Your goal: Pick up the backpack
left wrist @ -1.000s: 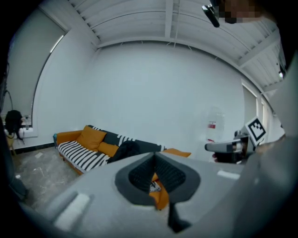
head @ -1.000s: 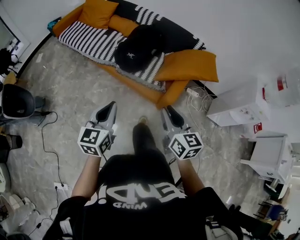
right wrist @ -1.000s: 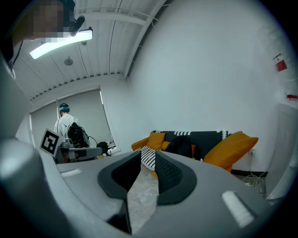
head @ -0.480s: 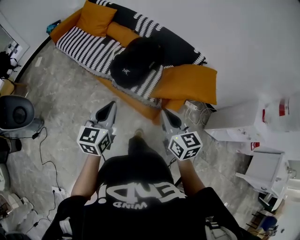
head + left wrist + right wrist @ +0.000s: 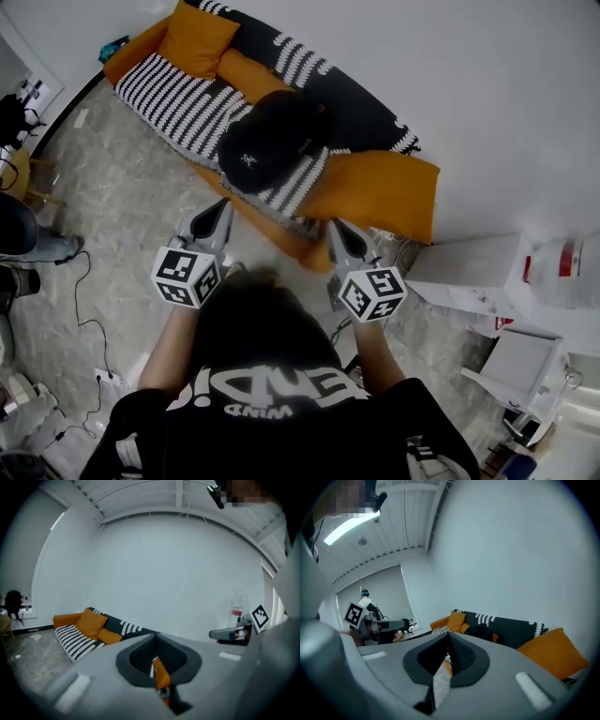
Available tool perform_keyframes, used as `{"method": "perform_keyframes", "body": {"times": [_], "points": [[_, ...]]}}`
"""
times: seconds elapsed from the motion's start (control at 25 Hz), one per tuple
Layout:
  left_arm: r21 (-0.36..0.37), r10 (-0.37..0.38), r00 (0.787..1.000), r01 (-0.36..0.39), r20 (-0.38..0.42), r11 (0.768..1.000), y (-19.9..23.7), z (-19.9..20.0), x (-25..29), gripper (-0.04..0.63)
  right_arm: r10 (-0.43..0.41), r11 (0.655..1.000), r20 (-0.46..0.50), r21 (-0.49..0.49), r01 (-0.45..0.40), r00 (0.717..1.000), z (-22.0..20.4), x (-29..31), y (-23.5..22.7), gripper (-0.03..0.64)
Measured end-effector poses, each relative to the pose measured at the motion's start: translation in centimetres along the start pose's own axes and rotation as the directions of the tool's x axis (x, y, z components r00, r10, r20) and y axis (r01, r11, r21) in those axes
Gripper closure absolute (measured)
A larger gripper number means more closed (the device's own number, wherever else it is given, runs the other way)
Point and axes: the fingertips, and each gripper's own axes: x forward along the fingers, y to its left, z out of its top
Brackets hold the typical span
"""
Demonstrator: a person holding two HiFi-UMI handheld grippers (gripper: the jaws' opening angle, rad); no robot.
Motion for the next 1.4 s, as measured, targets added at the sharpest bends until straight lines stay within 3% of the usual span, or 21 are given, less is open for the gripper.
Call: {"method": "perform_keyframes", "body": {"times": [0.32,0.96,1.4], "points": [[-0.007,-0.024,1.000,0.024,-0.018,1.000,3.2,0.3,5.6,0.594,-0.042,0.999,-0.015,0.033,0.042,0.999,0.6,5.0,-3.2,0.618],[0.030,-0.167,0.984,0.169,-0.057,0.985,12.8,6.2,22.1,0.592,-0.164,0.985,-0.037,0.045,0.165,0.986,8.2,19.4,-10.6,0.617],[0.025,-0.217,0.974,0.219,-0.062,0.975,15.1,8.5,27.8,0.592,-0.229,0.971,-0.023,0.063,0.230,0.973,10.4,22.7,-13.3,0.617]]}}
